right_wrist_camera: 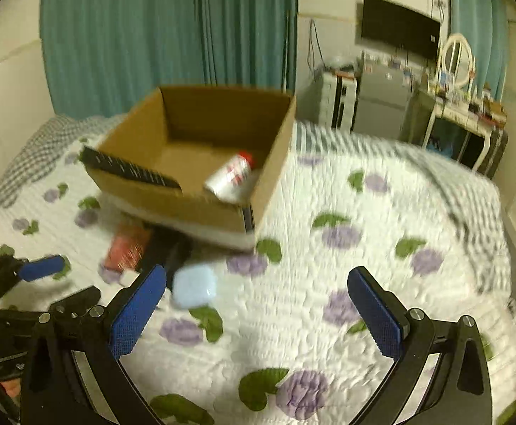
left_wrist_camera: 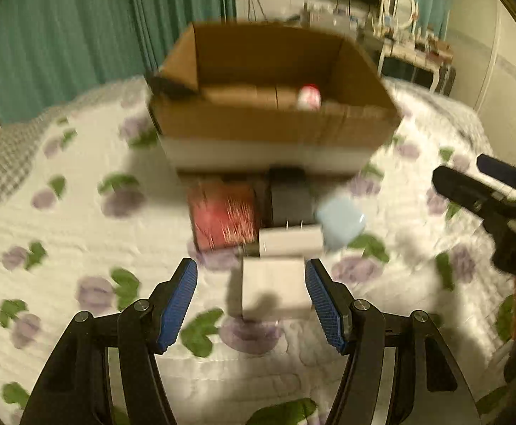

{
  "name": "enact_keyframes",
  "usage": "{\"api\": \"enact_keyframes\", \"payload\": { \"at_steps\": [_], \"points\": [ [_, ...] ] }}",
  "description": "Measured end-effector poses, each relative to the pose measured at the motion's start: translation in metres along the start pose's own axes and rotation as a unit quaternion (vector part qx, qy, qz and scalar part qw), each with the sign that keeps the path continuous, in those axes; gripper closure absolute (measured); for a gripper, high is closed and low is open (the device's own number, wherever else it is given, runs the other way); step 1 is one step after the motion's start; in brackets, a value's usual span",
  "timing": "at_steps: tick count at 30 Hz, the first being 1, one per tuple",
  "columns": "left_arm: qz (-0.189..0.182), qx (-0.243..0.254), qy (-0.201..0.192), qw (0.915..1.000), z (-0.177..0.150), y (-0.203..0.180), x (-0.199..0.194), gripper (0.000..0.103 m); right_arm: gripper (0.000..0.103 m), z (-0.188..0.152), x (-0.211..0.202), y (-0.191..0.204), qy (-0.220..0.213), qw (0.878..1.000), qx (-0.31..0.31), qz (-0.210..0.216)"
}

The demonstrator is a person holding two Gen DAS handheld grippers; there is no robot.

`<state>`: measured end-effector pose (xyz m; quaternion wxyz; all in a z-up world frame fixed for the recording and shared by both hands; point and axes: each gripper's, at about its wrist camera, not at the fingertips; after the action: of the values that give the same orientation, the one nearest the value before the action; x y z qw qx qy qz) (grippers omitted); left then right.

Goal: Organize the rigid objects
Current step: 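Place the white charger with the left gripper while the right drops the light-blue case in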

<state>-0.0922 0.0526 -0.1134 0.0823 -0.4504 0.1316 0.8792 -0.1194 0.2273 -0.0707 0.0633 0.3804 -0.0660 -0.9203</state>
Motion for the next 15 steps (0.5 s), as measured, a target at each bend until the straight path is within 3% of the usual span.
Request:
{"api": "enact_keyframes", "payload": {
  "at_steps": [6, 10, 12, 15],
  "points": [
    [-0.025, -0.012, 0.024, 0.9993, -0.006, -0.002, 0.025, 0.037, 0.0, -0.002, 0.005, -0.003, -0.001, 1.0, 0.012, 0.005],
    [-0.038, 0.006, 0.041, 0.9984, 0.0, -0.014, 0.036, 0.037, 0.0, -0.003, 0.012, -0.002, 0.011, 1.0, 0.011, -0.001],
    [-0.042, 0.021, 0.052, 0.9976, 0.001, -0.018, 0.042, 0.039, 0.0, -0.004, 0.014, -0.002, 0.015, 1.0, 0.009, -0.001],
    [-0.028, 0.024, 0.055, 0.9978, 0.001, -0.019, 0.041, 0.052, 0.0, -0.005, 0.017, -0.001, 0.018, 1.0, 0.004, -0.003]
  ]
}}
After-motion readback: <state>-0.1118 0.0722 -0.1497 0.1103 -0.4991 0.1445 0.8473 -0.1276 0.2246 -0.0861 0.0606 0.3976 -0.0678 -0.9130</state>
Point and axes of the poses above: each gripper's, at about its wrist camera, not at the fingertips, and x roughly the way its jaws point, y to its left, z to its top, and after that the axes turned 11 degrees about x, right-handed
